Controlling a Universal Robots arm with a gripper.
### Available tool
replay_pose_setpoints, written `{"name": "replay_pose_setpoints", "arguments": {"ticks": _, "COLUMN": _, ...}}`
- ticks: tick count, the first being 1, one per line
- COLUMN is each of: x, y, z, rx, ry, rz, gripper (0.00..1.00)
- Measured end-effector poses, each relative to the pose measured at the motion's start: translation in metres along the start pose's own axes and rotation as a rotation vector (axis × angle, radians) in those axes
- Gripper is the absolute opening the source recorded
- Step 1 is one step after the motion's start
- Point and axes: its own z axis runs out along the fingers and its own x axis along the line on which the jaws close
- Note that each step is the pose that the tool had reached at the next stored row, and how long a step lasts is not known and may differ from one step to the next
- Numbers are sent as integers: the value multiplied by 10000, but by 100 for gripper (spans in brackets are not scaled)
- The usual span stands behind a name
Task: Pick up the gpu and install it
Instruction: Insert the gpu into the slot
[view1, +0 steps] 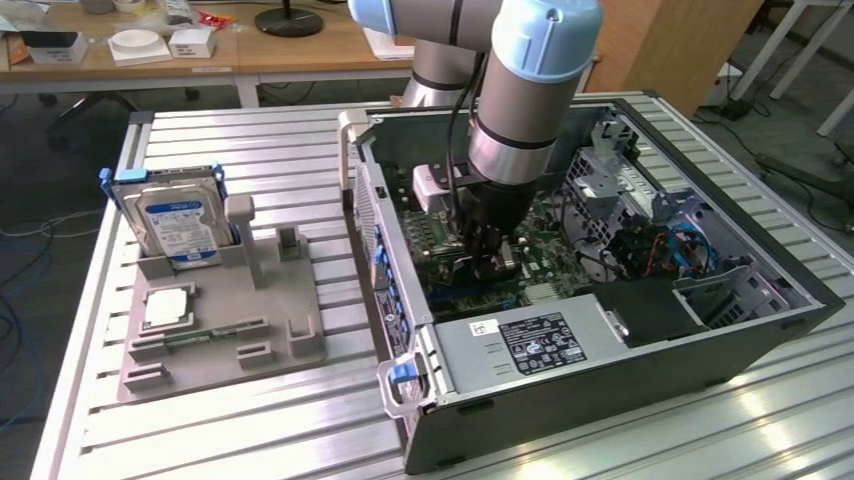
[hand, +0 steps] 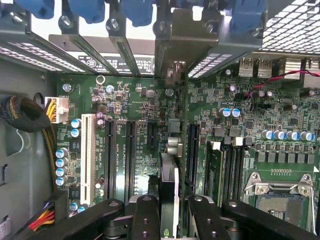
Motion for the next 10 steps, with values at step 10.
{"name": "replay_pose_setpoints", "arguments": {"ticks": 10, "x": 0, "y": 0, "z": 0, "rx": 0, "ry": 0, "rz": -50, "gripper": 27}}
